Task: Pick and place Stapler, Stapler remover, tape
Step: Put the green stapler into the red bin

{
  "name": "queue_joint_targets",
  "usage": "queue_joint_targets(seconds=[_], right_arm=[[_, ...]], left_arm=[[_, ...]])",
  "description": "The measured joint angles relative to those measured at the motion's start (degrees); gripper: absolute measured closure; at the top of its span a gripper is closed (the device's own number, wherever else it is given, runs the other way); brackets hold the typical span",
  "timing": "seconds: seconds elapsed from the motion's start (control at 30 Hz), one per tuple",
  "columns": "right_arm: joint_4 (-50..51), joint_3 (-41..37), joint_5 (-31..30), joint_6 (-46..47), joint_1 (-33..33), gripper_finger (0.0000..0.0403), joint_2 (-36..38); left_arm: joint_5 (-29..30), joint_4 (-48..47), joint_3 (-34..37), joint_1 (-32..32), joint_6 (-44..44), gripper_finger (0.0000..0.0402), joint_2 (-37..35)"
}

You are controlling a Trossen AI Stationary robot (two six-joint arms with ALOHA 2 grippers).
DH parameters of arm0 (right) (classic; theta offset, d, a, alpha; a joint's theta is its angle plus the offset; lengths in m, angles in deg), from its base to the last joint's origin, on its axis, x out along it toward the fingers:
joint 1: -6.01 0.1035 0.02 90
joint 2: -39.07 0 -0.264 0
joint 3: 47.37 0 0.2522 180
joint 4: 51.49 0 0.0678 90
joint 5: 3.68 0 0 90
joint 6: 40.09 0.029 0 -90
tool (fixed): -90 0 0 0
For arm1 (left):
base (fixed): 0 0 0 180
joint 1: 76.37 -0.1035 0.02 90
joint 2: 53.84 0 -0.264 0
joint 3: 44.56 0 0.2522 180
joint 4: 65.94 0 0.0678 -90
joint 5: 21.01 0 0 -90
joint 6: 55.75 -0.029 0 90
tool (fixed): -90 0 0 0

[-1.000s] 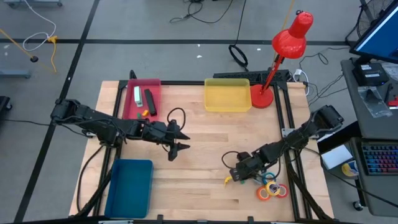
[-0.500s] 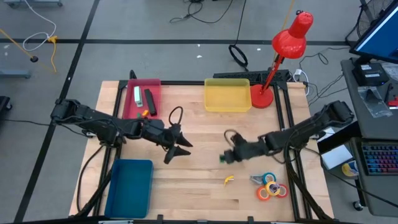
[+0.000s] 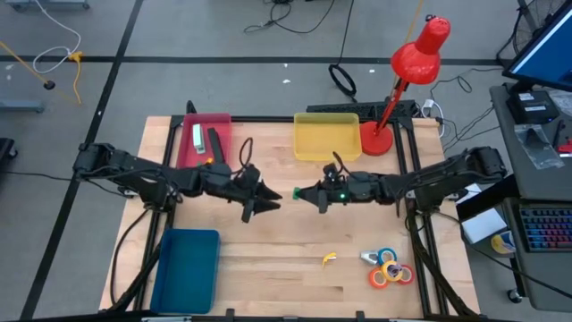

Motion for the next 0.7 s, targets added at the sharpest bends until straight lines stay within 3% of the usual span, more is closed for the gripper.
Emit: queue_joint_targets(seconds=[0.33,0.7], right_arm=[[-7.07,0.06,6.88,-3.55,-4.07,0.0359,-0.2],[-6.88,0.04,12.03,-3.79,-6.69,0.0359,-0.38]], left_arm=[[0.88,1.04,0.0,-2.03,6.6,0.0213,0.28],[2.86,7.64,-0.56,-2.01,10.05,0.0213,5.69]])
